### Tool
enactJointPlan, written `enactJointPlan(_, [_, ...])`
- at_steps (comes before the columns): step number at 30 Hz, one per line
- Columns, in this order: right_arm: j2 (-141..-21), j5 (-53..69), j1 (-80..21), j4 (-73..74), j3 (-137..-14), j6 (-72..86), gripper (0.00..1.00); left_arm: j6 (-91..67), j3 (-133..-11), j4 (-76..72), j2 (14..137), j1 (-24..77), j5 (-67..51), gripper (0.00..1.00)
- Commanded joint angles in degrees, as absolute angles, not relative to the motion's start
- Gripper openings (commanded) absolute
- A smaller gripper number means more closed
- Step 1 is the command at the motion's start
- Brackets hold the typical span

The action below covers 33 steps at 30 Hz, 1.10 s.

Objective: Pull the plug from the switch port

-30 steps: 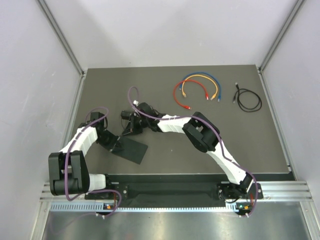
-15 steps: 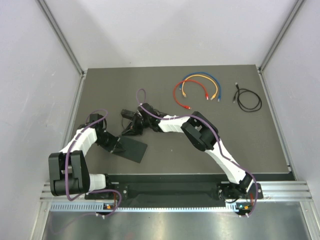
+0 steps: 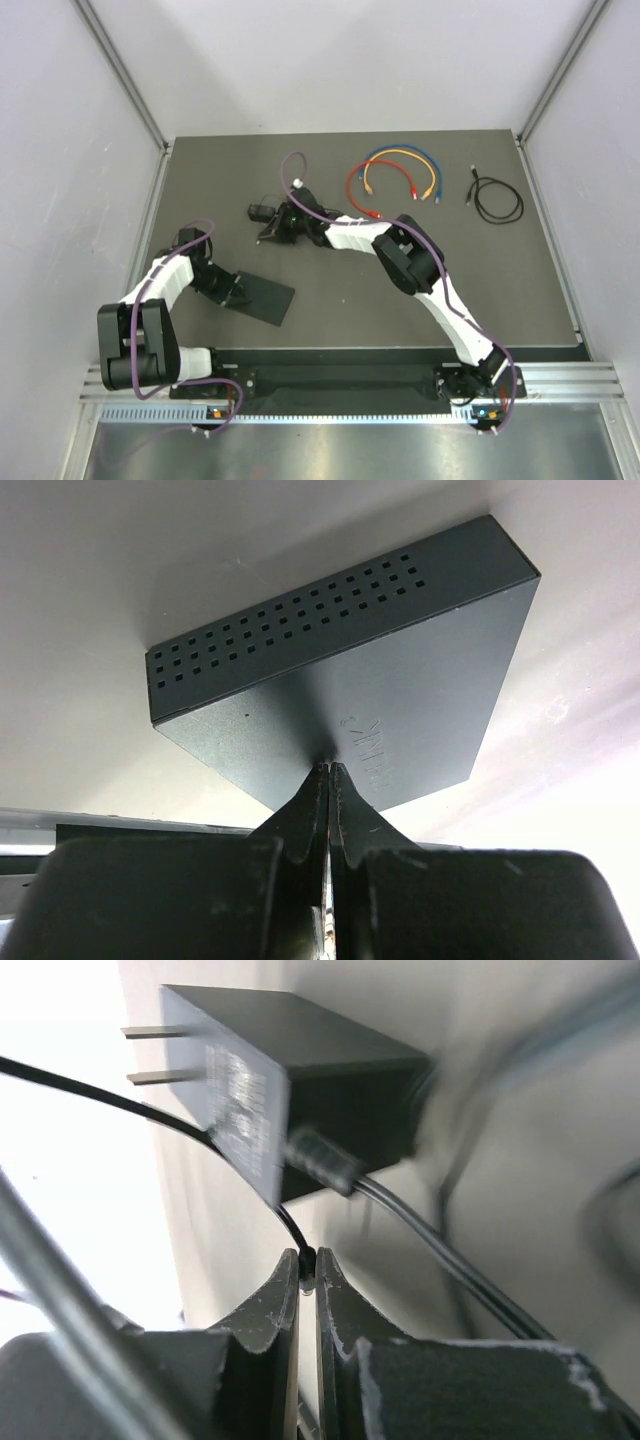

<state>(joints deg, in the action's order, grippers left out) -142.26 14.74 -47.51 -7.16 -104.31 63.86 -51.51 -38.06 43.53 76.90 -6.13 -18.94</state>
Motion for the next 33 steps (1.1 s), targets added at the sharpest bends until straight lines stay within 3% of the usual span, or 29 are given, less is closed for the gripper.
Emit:
enactJointPlan(1, [-139.0,13.1,-46.3,-10.7,-104.8,65.0,0.0,-48.9,-33.4,46.4,80.4,-6.2,-6.3,0.0])
enactJointPlan(10, [-140.2,17.8,-45.7,7.7,-118.4,46.3,0.0,-45.0,-38.4,44.8,77.1,-6.1,-8.5,0.01])
enactJointPlan(14, [-140.7,21.4,-43.3,10.5,-118.2,42.5,0.0,-42.7,-41.9,44.9,75.9,-5.9,-9.1,0.08])
enactJointPlan(22, [-139.4,22.1,-40.1,8.3,-112.9,36.8,0.0,-39.2,-47.6,46.2,71.5,-1.6,-12.4,0.12])
enactJointPlan(33, [-150.6,23.6,-37.7,-2.0,-122.9,37.9,0.01,-37.2,-51.1,49.6,65.5,4.8,-17.2,0.14])
